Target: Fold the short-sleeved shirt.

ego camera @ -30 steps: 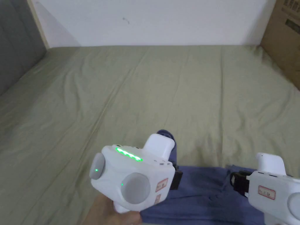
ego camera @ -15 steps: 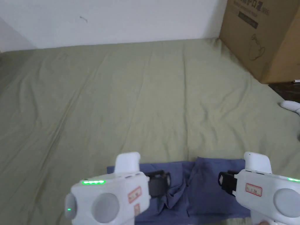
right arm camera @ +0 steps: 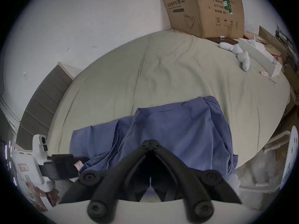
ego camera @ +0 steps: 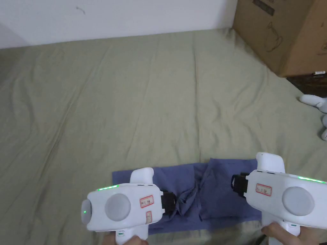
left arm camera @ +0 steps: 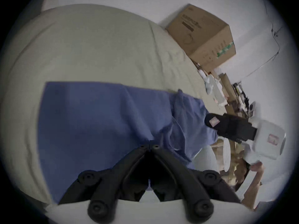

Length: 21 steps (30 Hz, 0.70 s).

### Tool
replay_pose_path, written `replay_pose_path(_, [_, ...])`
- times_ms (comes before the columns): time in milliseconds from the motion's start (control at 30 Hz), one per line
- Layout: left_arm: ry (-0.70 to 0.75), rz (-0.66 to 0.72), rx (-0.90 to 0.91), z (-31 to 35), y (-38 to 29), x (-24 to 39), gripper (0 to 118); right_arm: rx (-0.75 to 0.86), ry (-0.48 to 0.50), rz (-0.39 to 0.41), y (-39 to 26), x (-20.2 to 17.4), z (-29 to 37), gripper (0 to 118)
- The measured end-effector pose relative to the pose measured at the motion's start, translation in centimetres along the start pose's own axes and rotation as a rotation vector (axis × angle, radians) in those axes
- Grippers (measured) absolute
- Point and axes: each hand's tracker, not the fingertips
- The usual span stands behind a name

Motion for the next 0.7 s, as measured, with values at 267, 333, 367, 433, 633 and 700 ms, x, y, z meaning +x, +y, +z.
replay_pose_path(267, [-0.132,-0.033,-0.057,-1.3,-1.2,3.3,0,0.014,-0.004,-0.032,0.6,-0.1,0.5,0])
replay_pose_path(333, [-0.12,-0.08,-0.09,-2.2,-1.4,4.5,0,0.017,-0.018,-0.016,0.6,-0.3,0.7,0])
replay_pose_path(367, [-0.122,-0.112,-0.112,-2.8,-1.6,5.2,0,0.017,-0.017,-0.015,0.6,-0.3,0.7,0])
replay_pose_path(433, [-0.126,-0.15,-0.128,-3.5,-2.2,6.0,0,0.012,-0.016,-0.024,0.7,-0.3,0.8,0])
replay_pose_path(633, [-0.155,-0.077,-0.055,0.6,-1.7,3.2,0,0.028,-0.024,-0.016,1.2,-1.0,1.9,0])
replay_pose_path(700, [-0.166,-0.031,0.013,3.5,-0.6,0.9,0,0.031,-0.022,-0.01,1.5,-1.6,1.8,0])
